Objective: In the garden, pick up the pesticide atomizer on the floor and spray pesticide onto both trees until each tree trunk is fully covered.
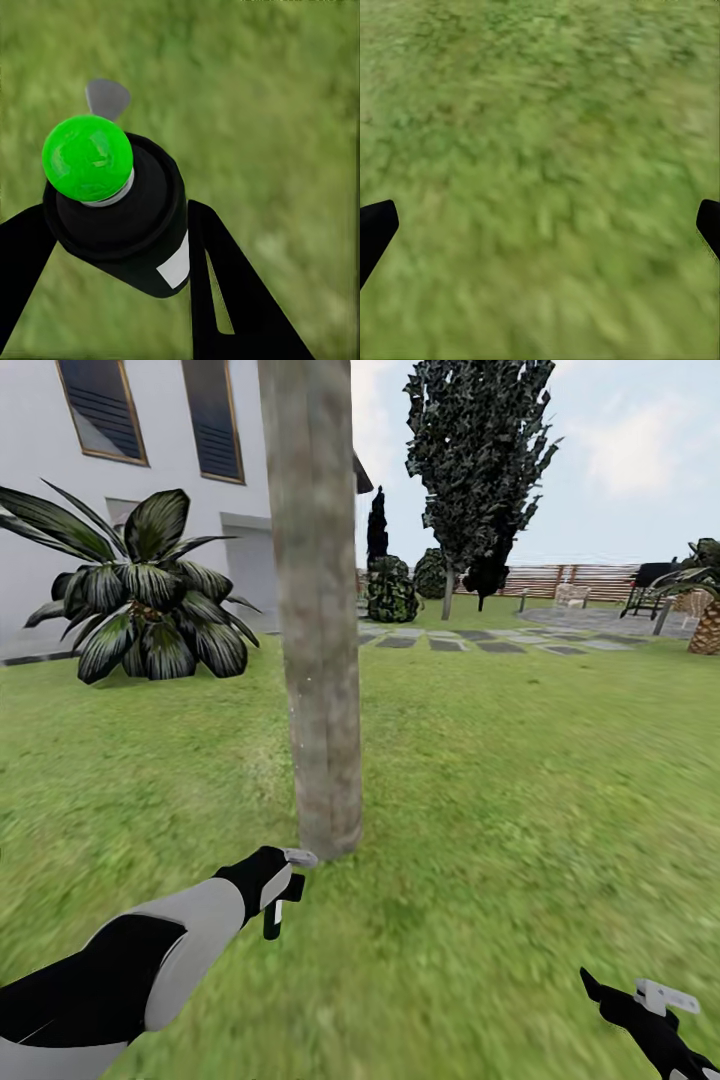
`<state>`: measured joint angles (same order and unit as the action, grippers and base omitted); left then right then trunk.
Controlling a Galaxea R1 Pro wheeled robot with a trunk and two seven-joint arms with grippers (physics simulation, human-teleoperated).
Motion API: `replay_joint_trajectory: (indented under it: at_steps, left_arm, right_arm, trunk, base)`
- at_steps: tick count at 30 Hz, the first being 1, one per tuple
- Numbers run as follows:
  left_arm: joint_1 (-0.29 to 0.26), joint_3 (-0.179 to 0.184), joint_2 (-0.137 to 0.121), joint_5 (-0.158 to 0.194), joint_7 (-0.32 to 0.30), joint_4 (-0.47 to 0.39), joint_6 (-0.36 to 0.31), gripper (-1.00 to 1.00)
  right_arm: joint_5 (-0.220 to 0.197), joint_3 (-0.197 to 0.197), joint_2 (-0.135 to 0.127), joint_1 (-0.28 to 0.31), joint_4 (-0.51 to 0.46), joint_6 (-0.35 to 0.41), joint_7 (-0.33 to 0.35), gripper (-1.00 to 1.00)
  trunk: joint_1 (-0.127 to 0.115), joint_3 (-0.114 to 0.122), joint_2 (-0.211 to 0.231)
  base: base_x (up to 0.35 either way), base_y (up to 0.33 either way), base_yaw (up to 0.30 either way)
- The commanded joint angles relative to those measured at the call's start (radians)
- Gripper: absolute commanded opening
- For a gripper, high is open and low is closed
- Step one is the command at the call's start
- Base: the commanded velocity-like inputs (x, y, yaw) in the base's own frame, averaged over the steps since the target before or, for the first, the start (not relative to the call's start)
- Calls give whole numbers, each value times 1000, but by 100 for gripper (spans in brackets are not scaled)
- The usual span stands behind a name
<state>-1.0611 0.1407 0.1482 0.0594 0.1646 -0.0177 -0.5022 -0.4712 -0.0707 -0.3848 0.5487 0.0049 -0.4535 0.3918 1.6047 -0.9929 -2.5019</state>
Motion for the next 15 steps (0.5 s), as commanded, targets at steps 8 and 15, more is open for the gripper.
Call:
replay_joint_trajectory:
  at_steps: [8,15]
  left_arm:
    - [-3,5,-1,5,8,-321,-258,-100]
    - [-10,5,-1,4,9,-603,-485,-100]
  right_arm:
    - [-3,-8,0,1,1,-1,9,100]
    - [-3,-8,0,1,1,-1,9,100]
  trunk:
    - [0,-1,0]
    - [0,-1,0]
  base:
    - [0,-25,15]
    - [0,0,0]
